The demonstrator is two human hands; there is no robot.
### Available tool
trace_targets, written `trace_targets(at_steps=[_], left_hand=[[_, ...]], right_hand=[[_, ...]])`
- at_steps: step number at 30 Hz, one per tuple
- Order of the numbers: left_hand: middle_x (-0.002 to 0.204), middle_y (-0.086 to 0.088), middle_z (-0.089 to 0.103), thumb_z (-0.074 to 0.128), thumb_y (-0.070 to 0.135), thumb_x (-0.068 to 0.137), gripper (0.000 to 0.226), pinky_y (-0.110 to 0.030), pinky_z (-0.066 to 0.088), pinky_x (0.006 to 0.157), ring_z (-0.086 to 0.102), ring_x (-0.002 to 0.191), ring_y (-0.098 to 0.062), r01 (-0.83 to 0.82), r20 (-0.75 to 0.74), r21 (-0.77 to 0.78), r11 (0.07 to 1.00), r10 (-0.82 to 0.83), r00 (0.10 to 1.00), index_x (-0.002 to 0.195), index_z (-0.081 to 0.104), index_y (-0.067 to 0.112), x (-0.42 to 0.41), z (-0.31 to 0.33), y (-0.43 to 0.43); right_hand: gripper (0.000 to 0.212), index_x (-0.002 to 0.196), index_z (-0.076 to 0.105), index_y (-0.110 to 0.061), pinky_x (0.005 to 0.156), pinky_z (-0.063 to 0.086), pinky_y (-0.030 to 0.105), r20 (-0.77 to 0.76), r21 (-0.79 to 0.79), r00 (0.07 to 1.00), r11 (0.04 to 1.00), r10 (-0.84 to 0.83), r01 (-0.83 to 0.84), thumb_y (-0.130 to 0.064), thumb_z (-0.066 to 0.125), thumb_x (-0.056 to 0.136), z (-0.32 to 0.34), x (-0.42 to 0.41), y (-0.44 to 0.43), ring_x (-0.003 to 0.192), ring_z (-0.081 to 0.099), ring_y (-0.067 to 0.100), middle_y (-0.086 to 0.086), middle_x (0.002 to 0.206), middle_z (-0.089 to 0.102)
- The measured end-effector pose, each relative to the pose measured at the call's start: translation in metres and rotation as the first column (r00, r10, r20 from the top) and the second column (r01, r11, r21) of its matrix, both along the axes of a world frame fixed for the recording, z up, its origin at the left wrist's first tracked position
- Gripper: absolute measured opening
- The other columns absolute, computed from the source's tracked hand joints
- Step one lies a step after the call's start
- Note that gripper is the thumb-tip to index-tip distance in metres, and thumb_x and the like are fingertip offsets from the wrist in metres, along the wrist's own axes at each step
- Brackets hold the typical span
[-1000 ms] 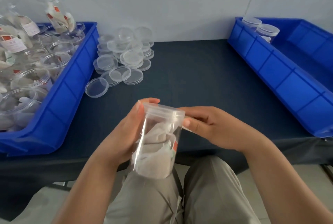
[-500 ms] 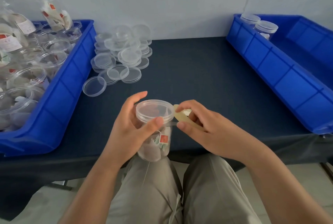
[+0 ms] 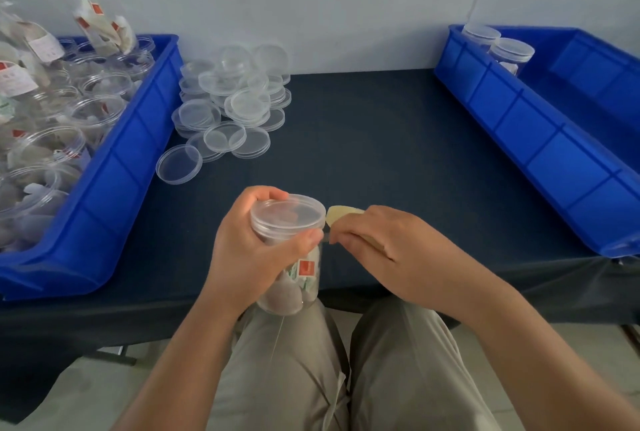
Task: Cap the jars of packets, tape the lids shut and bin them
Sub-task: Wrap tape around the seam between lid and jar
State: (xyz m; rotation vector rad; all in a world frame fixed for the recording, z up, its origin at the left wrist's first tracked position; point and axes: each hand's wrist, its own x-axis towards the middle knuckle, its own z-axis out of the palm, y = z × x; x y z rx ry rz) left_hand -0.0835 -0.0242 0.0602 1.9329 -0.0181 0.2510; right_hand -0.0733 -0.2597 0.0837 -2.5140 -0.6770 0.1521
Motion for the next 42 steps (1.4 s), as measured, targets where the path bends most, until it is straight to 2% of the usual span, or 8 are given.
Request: trace_targets(at_steps=[10, 19, 24, 28, 35, 38, 40, 42], left_hand=[[0.113, 0.029, 0.065, 0.081, 0.075, 0.059, 0.067, -0.009, 0.053, 0.077, 0.064, 0.109, 0.002, -0.024, 0.129, 0.210, 0.977, -0.004, 0.992, 0.114, 0.057, 0.043, -0.007, 0.000, -0.003], [0.114, -0.008, 0.077, 0.094, 0.055, 0.064, 0.074, -0.029, 0.061, 0.068, 0.077, 0.092, -0.025, 0.345, 0.006, -0.209, 0.915, -0.352, 0.936, 0.123, 0.065, 0.022, -0.038, 0.019, 0.021], [0.108, 0.009, 0.074, 0.082, 0.058, 0.060, 0.058, -0.023, 0.058, 0.069, 0.075, 0.096, -0.016, 0.074, -0.067, -0.170, 0.983, -0.087, 0.994, 0.113, 0.067, 0.040, -0.026, 0.007, 0.017], [0.111, 0.011, 0.072, 0.080, 0.063, 0.062, 0.060, -0.028, 0.062, 0.068, 0.075, 0.098, -0.015, 0.041, -0.097, -0.231, 0.972, -0.065, 0.993, 0.117, 0.065, 0.047, -0.021, -0.001, 0.014], [0.122, 0.016, 0.070, 0.082, 0.066, 0.062, 0.072, -0.027, 0.061, 0.081, 0.071, 0.112, -0.011, 0.029, -0.072, -0.208, 0.978, -0.045, 0.996, 0.129, 0.062, 0.049, -0.015, 0.000, 0.009], [0.123, 0.017, 0.069, 0.082, 0.070, 0.062, 0.075, -0.035, 0.064, 0.081, 0.071, 0.113, -0.011, 0.038, -0.083, -0.220, 0.975, -0.057, 0.995, 0.131, 0.061, 0.050, -0.014, 0.002, 0.008], [0.124, 0.016, 0.069, 0.082, 0.072, 0.064, 0.074, -0.037, 0.064, 0.082, 0.072, 0.113, -0.011, 0.042, -0.075, -0.229, 0.973, -0.060, 0.995, 0.131, 0.060, 0.050, -0.014, 0.003, 0.007], [0.124, 0.011, 0.071, 0.082, 0.080, 0.064, 0.078, -0.036, 0.065, 0.081, 0.073, 0.112, -0.015, 0.057, -0.068, -0.257, 0.965, -0.077, 0.995, 0.132, 0.060, 0.047, -0.015, 0.005, 0.004]], right_hand=[[0.037, 0.120, 0.065, -0.046, 0.061, 0.041, 0.029, 0.104, -0.120, 0.974, 0.969, -0.203, 0.215, -0.054, 0.032, 0.107, -0.006, 0.017, 0.009, 0.084, 0.054, 0.011, -0.010, 0.097, 0.051], [0.038, 0.127, 0.067, -0.027, 0.071, 0.046, 0.039, 0.247, -0.108, 0.805, 0.810, -0.539, 0.576, -0.046, 0.038, 0.112, -0.014, 0.086, -0.058, 0.092, 0.060, 0.029, 0.013, 0.117, 0.064], [0.033, 0.139, 0.064, -0.039, 0.074, 0.049, 0.037, 0.270, -0.153, 0.894, 0.901, -0.357, 0.406, -0.044, 0.046, 0.112, -0.047, 0.078, -0.037, 0.090, 0.055, 0.020, 0.002, 0.106, 0.053], [0.056, 0.165, 0.024, -0.046, 0.078, 0.047, 0.033, 0.262, -0.278, 0.931, 0.904, -0.252, 0.323, -0.051, 0.034, 0.111, -0.075, 0.066, -0.015, 0.094, 0.054, 0.018, -0.001, 0.105, 0.052], [0.070, 0.166, 0.020, -0.040, 0.115, 0.037, 0.048, 0.253, -0.551, 0.949, 0.779, -0.187, 0.300, -0.072, 0.026, 0.104, -0.069, 0.066, 0.004, 0.135, 0.046, 0.029, 0.001, 0.146, 0.051], [0.082, 0.156, 0.042, -0.043, 0.114, 0.042, 0.036, 0.049, -0.035, 0.969, 0.969, -0.244, 0.246, -0.089, 0.032, 0.090, -0.037, 0.050, 0.011, 0.135, 0.047, 0.010, -0.013, 0.143, 0.054], [0.064, 0.145, 0.053, -0.047, 0.096, 0.048, 0.022, -0.029, 0.398, 0.992, 0.909, -0.120, 0.122, -0.082, 0.043, 0.091, -0.020, 0.030, 0.020, 0.122, 0.056, 0.007, -0.024, 0.126, 0.059], [0.062, 0.142, 0.055, -0.046, 0.088, 0.051, 0.020, -0.044, 0.511, 0.999, 0.859, -0.017, 0.037, -0.081, 0.052, 0.091, -0.010, 0.014, 0.029, 0.116, 0.061, 0.014, -0.020, 0.120, 0.061]])
